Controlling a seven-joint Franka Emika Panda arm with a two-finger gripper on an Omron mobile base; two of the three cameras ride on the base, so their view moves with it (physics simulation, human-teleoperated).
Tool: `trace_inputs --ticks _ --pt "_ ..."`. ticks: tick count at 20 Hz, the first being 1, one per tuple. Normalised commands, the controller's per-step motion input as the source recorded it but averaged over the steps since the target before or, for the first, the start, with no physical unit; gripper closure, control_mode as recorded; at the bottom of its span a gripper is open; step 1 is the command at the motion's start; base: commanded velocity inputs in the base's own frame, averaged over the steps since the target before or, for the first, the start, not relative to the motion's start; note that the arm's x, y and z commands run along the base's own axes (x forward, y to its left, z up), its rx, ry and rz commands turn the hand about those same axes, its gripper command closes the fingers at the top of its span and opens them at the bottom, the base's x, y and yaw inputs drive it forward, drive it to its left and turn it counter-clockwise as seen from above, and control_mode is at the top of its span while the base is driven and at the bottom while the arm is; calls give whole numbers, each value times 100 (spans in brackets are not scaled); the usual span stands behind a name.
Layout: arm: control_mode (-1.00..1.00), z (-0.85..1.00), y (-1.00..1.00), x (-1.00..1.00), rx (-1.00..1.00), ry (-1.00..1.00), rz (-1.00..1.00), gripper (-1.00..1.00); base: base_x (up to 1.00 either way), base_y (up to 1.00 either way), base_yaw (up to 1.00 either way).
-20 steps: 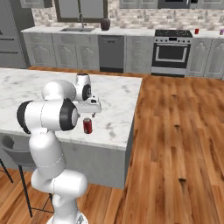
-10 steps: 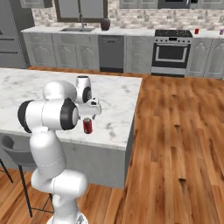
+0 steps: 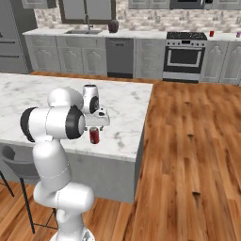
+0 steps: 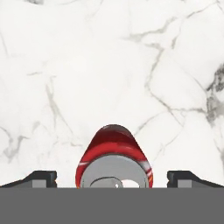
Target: Four empty soda cans are scattered around the kitchen. Gather all the cans and cluster them next to the stove for recycling.
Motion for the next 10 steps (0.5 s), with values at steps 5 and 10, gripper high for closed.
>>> trace_inputs --ticks 5,10 --pt "-100 -8 -5 0 1 1 0 -100 0 0 0" --pt "-100 -7 -1 0 0 0 0 -100 0 0 0"
